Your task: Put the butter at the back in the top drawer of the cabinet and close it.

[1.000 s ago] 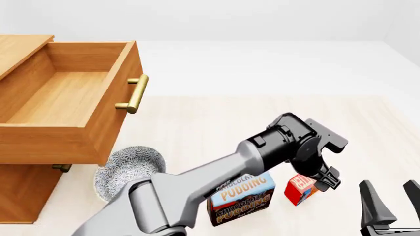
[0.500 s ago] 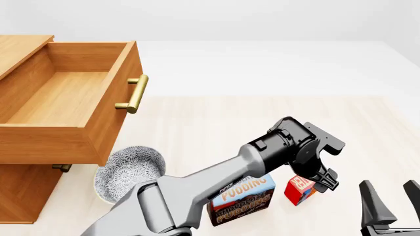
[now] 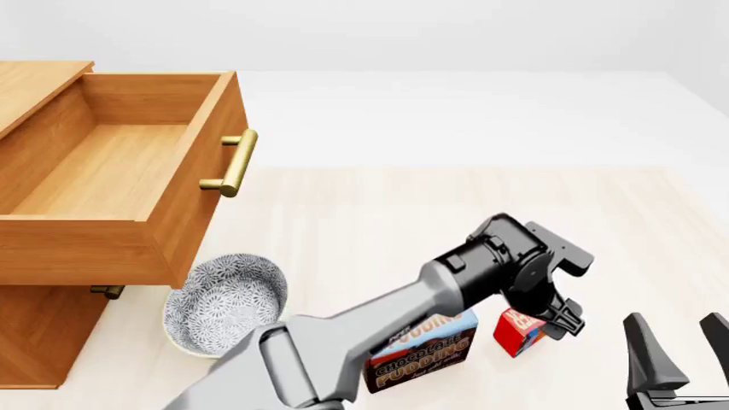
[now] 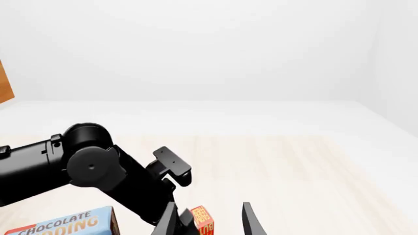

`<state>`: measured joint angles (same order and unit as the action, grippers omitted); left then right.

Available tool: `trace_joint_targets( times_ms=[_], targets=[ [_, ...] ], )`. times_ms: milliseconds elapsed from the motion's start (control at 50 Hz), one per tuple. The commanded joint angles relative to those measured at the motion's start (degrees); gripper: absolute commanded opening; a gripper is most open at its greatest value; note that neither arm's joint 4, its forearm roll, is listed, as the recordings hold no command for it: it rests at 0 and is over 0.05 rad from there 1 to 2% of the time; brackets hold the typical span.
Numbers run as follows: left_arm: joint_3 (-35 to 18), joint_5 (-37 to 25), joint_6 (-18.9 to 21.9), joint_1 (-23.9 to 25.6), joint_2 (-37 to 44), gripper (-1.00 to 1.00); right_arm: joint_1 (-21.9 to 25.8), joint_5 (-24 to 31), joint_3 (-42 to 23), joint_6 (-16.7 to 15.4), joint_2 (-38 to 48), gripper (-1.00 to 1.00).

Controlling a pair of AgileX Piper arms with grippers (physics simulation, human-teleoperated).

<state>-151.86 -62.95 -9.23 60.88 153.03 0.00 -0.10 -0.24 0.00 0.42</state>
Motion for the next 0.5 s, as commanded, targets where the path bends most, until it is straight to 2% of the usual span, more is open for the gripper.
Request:
trace_joint_targets(
  times_ms=[20, 140, 500],
  targets=[
    [-3.13, -0.99, -0.67, 0.08, 2.95, 1.00, 0.00, 0.00, 0.00, 0.00, 0.00, 1.00],
    [-4.25, -1.23, -0.90, 0.12, 4.17, 1.00, 0.00, 0.00, 0.00, 0.00, 0.00, 1.00],
    [-1.57, 0.81, -1.71, 0.40, 4.25, 1.00, 0.00, 0.00, 0.00, 0.00, 0.00, 1.00]
  ],
)
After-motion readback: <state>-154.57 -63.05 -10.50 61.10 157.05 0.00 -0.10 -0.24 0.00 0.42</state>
